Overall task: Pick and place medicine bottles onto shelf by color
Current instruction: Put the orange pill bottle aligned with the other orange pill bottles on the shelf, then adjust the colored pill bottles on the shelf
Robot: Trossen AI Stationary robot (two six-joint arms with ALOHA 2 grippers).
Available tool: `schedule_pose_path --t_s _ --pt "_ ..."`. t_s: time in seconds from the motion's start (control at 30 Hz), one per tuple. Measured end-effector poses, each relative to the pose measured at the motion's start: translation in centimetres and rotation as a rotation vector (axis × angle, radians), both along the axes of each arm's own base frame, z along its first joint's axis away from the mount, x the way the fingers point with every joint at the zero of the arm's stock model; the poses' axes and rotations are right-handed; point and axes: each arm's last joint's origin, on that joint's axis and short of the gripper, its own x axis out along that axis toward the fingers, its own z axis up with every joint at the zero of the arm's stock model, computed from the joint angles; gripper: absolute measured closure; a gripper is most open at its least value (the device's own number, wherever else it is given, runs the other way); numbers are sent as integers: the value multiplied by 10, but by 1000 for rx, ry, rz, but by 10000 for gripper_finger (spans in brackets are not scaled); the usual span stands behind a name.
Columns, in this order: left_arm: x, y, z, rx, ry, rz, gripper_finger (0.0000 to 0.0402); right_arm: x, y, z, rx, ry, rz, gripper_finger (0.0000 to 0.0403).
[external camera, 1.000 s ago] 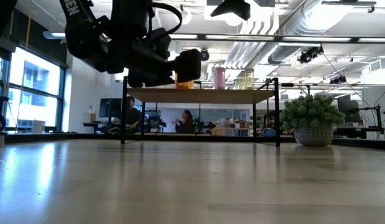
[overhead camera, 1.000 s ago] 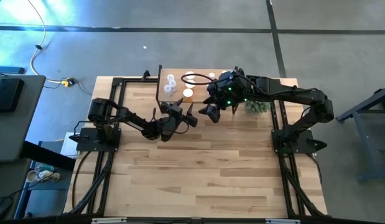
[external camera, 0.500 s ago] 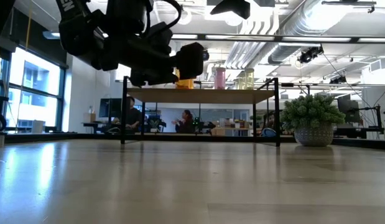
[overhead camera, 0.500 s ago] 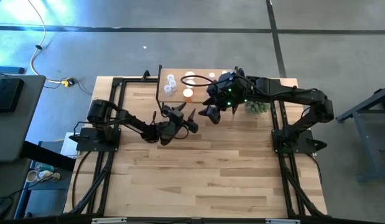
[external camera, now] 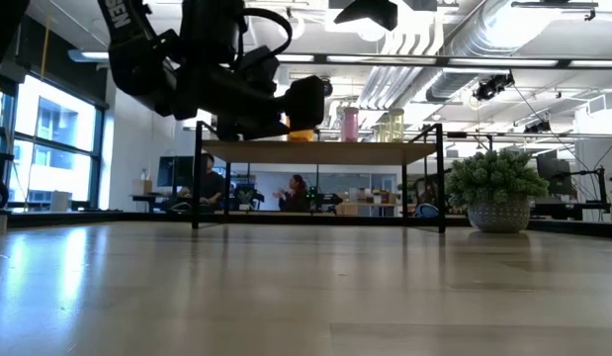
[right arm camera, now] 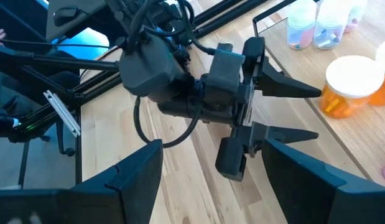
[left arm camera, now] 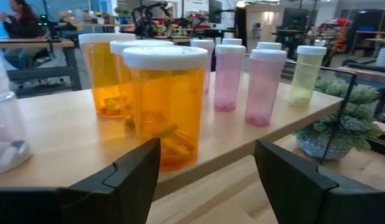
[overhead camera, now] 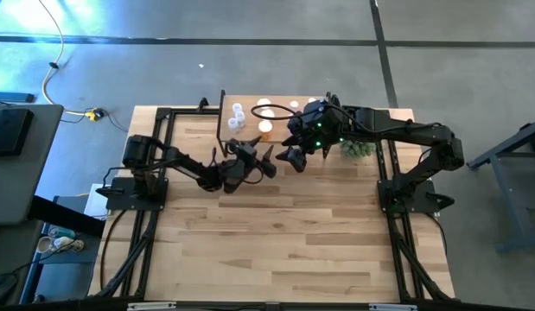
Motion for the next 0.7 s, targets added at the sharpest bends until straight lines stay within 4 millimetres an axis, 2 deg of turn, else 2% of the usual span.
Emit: schedule_pose_path --t_s 0.27,0.4,0.57,0.7 --pt "1 -4 0 2 4 -6 151 0 0 0 0 0 0 139" --pt "1 -11 1 44 74 -15 151 0 0 0 -1 0 -1 139" --pt "-1 -29 15 104 139 25 151 0 -2 1 -49 -4 -26 139" --pt "-8 -49 39 170 202 18 151 2 -6 3 -60 -34 -43 139"
